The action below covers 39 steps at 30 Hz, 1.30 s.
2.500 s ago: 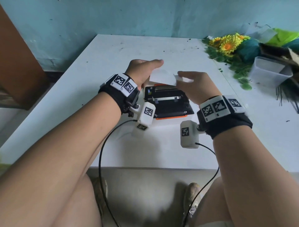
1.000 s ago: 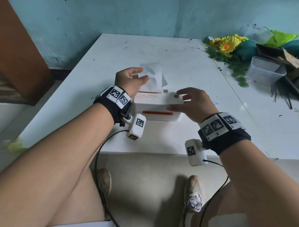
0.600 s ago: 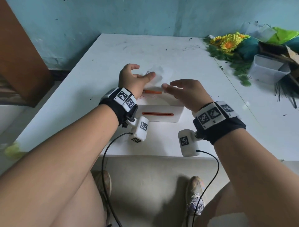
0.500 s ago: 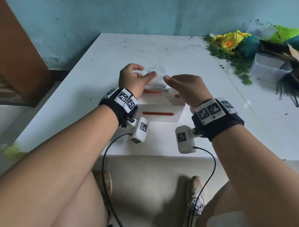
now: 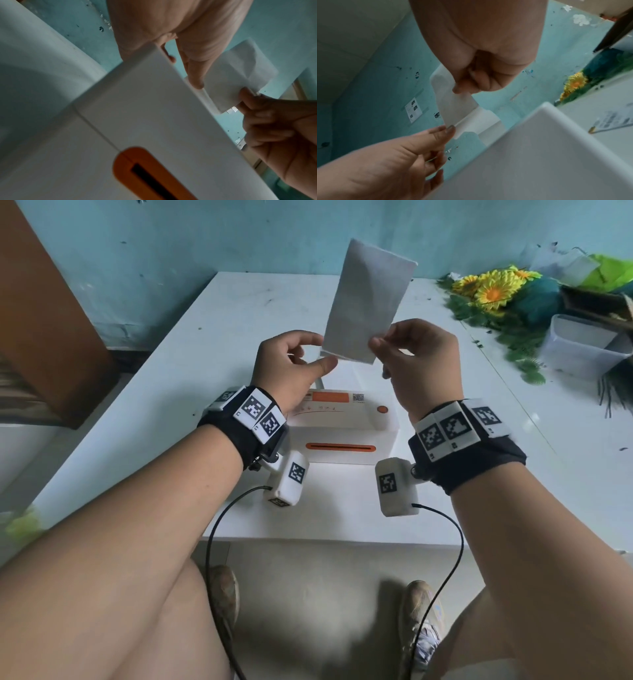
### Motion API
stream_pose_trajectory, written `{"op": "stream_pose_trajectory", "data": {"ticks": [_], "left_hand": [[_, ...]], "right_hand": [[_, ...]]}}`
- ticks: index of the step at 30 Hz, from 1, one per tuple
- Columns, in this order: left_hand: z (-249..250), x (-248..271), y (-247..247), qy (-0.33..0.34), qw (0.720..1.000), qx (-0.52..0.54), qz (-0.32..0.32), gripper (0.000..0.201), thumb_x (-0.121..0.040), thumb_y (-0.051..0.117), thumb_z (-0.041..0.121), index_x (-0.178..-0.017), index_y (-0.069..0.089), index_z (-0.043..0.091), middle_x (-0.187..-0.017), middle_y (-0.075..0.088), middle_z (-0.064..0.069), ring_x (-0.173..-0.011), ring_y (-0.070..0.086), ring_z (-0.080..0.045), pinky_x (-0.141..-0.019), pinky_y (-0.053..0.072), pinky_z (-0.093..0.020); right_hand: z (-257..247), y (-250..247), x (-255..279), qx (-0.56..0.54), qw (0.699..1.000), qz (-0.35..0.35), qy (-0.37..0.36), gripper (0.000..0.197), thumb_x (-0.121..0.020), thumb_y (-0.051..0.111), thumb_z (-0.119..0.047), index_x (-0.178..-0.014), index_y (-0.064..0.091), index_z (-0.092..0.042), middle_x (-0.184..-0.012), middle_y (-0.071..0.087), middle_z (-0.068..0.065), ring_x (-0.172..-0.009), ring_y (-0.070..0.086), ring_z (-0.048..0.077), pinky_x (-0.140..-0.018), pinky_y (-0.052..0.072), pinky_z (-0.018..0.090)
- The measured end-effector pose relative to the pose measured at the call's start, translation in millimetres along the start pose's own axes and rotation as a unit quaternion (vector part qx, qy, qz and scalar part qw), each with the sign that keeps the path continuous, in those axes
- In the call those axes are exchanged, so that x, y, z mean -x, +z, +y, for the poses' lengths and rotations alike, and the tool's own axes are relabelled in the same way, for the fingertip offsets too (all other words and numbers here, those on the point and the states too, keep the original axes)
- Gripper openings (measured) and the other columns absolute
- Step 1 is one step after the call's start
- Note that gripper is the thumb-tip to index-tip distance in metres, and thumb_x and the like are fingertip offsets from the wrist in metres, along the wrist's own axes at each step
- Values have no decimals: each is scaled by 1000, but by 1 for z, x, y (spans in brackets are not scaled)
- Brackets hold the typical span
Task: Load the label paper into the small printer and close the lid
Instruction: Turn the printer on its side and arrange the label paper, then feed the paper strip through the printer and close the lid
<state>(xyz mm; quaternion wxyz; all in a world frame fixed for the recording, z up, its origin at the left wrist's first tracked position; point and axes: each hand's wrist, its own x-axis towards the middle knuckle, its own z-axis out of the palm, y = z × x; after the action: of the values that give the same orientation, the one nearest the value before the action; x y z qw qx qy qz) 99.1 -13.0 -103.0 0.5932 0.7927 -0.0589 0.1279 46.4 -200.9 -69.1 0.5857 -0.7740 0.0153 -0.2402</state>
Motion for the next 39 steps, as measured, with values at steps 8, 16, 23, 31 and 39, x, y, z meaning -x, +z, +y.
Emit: {"op": "stream_pose_trajectory", "data": {"ticks": [8,16,23,31,39], "left_hand": [[2,-1,-5,24,997,62,-26,17,-83,83,8,-92,83,22,-86,79,3,-75,71,-12,-82,59,-26],[14,15,-16,-5,986,86,-141,25,-97,71,38,-81,77,20,-89,81,-6,-79,72,-26,-74,53,-25],[13,26,-22,-56,983,147,-100,46,-83,66,65,-98,81,24,-106,82,-6,-97,80,-20,-91,56,-32],[-12,12,-33,-183,948,260,-17,45,-89,80,14,-132,67,4,-110,77,-7,-104,75,-27,-97,58,-41],[-36,10,-40,-208,969,99,84,17,-95,65,1,-89,75,14,-78,69,-9,-55,62,-13,-47,48,-20]], "right_hand": [[-9,14,4,32,998,-58,21,0,-81,80,-22,-82,79,-22,-83,80,-8,-62,66,33,-57,61,47],[-3,9,2,80,995,-56,-10,13,-86,78,-16,-94,85,-24,-85,76,-21,-52,57,-12,-42,43,12],[6,-7,17,144,980,-139,17,36,-89,84,-26,-124,75,-29,-137,69,-10,-127,64,6,-98,58,24],[21,-30,45,207,953,-162,153,89,-77,91,-45,-153,48,-26,-136,61,1,-117,60,17,-89,54,32],[32,-39,51,204,958,-130,151,76,-66,99,-38,-127,60,-17,-113,69,-7,-107,67,16,-86,54,34]]}}
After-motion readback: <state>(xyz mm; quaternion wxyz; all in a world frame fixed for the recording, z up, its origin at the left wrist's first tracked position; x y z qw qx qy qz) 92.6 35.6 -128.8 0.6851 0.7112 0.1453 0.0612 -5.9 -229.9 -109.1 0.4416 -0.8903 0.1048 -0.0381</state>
